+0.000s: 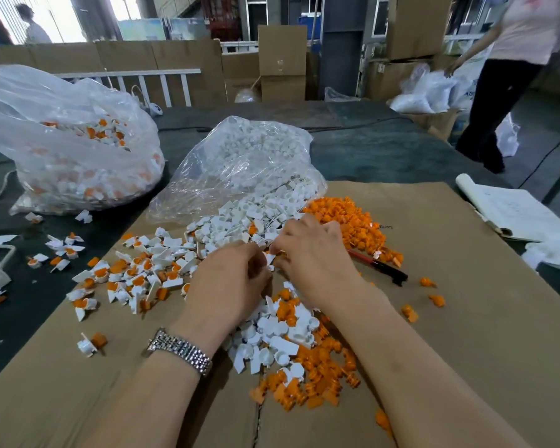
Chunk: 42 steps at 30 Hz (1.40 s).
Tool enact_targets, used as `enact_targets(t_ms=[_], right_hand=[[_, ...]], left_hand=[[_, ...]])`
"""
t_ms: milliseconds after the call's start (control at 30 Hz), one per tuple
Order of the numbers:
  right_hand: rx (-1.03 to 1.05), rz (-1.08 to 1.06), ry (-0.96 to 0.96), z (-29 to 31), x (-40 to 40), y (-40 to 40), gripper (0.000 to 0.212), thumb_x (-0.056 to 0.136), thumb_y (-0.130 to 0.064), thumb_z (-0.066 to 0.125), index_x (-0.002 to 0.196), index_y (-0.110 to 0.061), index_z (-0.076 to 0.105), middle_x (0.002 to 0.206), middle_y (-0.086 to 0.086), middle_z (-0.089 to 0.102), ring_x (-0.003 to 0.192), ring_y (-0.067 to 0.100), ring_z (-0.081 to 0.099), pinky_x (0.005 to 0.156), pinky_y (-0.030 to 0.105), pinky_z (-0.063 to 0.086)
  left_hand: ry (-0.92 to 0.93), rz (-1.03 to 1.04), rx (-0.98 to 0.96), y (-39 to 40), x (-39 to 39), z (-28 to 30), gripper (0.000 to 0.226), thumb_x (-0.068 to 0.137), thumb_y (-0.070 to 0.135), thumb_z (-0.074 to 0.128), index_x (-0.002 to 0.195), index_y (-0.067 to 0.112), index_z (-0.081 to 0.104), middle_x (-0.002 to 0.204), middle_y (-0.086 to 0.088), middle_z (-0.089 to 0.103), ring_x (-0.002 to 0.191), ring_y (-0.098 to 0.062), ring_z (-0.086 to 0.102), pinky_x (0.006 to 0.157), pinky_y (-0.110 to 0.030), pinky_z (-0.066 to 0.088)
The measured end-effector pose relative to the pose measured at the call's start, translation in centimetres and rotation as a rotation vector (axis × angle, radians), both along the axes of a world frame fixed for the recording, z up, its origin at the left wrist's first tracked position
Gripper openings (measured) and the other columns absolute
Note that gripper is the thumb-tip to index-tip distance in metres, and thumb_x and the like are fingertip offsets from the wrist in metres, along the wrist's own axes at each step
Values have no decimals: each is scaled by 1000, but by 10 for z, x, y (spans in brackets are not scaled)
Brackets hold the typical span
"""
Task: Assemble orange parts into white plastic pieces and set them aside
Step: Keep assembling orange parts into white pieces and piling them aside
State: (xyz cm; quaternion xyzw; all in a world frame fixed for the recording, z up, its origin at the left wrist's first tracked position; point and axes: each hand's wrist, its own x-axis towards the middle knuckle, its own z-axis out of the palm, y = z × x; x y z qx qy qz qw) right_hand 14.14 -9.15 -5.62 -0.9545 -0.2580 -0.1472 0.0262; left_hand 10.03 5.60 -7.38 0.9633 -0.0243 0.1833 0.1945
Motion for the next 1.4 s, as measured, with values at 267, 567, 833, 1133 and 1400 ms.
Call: enact_targets(t_ms=[267,567,833,1133,1400], right_hand=[[-6,-17,-11,-5,3,4,16,97,-21,58,114,-21,60,121,2,53,122,25,41,92,42,36],[992,52,358,14,-2,-8,8,91,-21,73,89,-14,68,81,-2,73,74,5,69,73,28,58],[1116,175,545,20,-8,-12,6,91,-16,73,95,-12,71,80,-5,70,64,3,65,69,16,54],[1063,176,505,19,-9,-12,2,94,-19,69,96,-18,70,87,-6,70,69,6,63,68,17,52],[1000,270,413,21,-13,-15,6,93,-15,69,92,-20,71,74,-22,64,65,-2,57,61,11,44]], left_hand=[[-30,61,-343,8,1,5,11,96,24,70,105,25,76,101,9,68,93,-11,61,80,-24,44],[164,-23,-1158,17,-6,17,8,82,20,83,88,22,79,91,-6,80,87,-22,79,76,-33,62],[161,-174,-1397,19,-5,18,21,65,16,86,85,12,81,97,-18,78,96,-31,77,76,-23,60],[154,-208,-1425,17,-8,19,33,63,27,90,92,12,81,105,-19,77,103,-34,75,87,-31,61],[352,-303,-1557,17,-9,22,24,74,7,78,97,5,82,107,-24,76,99,-29,77,77,-23,61]])
